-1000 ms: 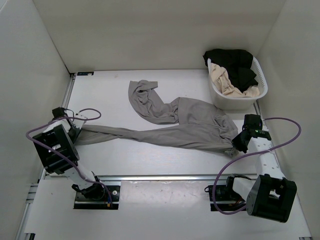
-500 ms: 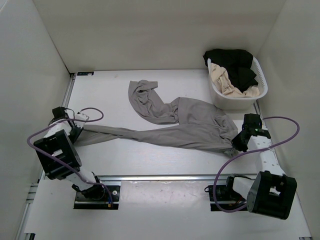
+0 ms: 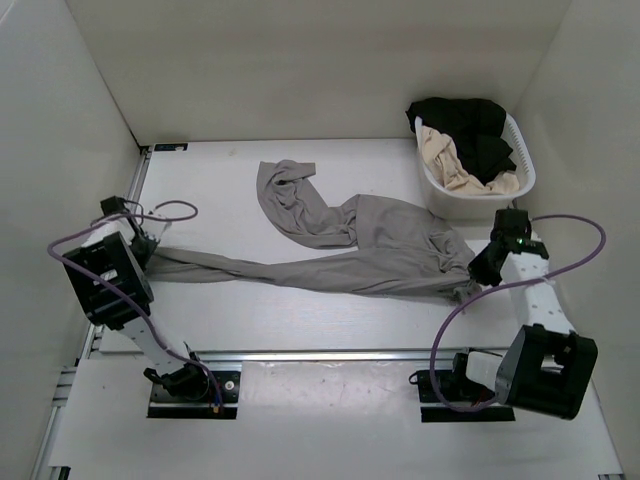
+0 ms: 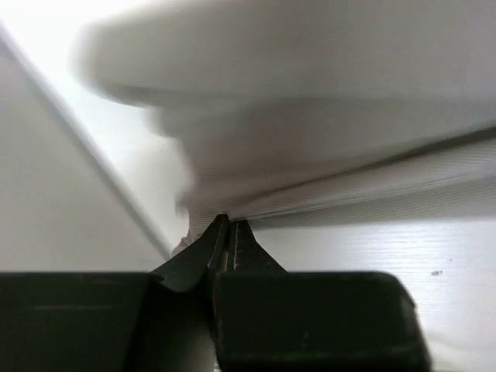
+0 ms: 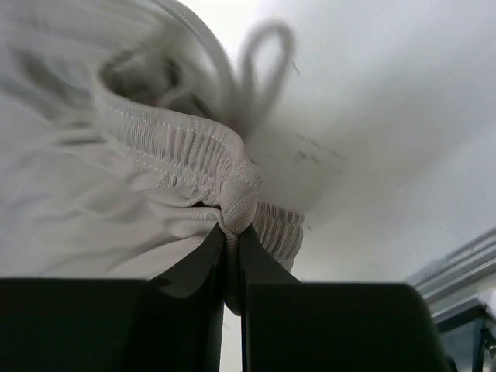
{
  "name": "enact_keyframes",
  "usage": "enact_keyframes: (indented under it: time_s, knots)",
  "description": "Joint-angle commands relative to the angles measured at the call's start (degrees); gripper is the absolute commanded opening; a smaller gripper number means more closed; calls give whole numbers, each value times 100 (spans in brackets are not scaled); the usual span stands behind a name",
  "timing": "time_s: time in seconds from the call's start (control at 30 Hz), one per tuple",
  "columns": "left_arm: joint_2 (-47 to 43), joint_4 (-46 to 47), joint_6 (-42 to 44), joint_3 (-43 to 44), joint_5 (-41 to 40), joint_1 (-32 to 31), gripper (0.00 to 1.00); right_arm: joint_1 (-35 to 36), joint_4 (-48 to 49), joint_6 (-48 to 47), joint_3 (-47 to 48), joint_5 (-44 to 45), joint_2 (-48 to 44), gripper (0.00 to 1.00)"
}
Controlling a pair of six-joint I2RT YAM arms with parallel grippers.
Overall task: Fold and stack the trousers
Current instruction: Flatten the trousers out
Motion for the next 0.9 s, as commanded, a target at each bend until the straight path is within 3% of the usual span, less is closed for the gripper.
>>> enact_keyframes:
  time_s: [0.0, 0.07, 0.1, 0.2, 0.4, 0.67, 0.87]
  knots:
    - [-14, -975, -293, 1444, 510, 51, 14, -144, 122, -402, 1689, -243, 441, 0]
    - [39, -1384, -293, 2605, 687, 182, 14, -198, -11, -622, 2379, -304, 592, 0]
    - [39, -1551, -345, 2861, 748, 183, 14, -198, -89, -675, 2826, -305, 644, 0]
    - [-57, -1675, -197, 3127, 582, 253, 14, -258, -291, -728, 3024, -358, 593, 0]
    - [-339, -1614, 32, 2425, 353, 454, 14, -741, -292, -781, 2489, -498, 206, 0]
    - [-286, -1500, 199, 2504, 177, 631, 14, -1199, -292, -833, 1681, -876, 153, 0]
    - [-873, -1035, 453, 687, -78, 631, 14, -1322, -240, -378, 345, -1078, 47, 0]
